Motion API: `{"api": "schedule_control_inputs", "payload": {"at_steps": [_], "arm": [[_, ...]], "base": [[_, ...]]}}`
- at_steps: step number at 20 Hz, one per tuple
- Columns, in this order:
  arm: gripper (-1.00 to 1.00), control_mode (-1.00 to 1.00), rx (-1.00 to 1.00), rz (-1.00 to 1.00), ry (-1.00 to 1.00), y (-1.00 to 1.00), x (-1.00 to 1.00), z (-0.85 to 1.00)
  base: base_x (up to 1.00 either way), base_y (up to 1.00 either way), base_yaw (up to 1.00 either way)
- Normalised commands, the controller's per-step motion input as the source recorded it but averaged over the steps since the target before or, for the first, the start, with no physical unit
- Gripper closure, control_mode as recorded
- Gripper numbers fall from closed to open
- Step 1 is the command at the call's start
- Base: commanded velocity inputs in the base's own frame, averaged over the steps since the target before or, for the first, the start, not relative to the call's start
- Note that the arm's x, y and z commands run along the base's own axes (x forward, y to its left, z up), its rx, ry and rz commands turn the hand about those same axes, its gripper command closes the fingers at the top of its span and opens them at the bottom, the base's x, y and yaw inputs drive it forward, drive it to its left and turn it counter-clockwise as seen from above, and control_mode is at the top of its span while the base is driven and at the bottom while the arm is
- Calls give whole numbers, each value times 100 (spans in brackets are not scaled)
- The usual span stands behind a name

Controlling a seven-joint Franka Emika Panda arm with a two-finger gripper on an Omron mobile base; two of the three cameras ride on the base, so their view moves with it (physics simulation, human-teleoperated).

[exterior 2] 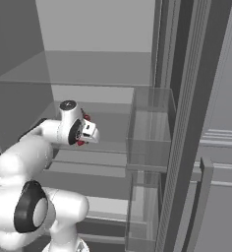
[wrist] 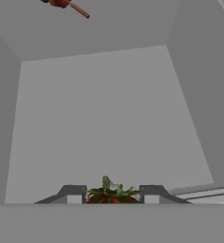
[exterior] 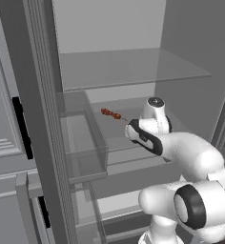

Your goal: Take the strawberry from the fridge and place it on top of the pancake, located on the dining counter.

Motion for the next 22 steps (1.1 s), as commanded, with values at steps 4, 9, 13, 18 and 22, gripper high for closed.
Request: {"api": "schedule_control_inputs", "payload": {"at_steps": [4,9,13,18,22], "arm": [[100,-100,0,4,-11,4,-100,95],[100,-100,0,6,-1,10,-99,100],[100,-100,0,7,0,0,-100,100],[100,-100,-14,2,3,0,-87,69],[100,-100,-13,-5,1,-9,-31,0]], "base": [[0,0,0],[0,0,0],[0,0,0],[0,0,0],[0,0,0]]}}
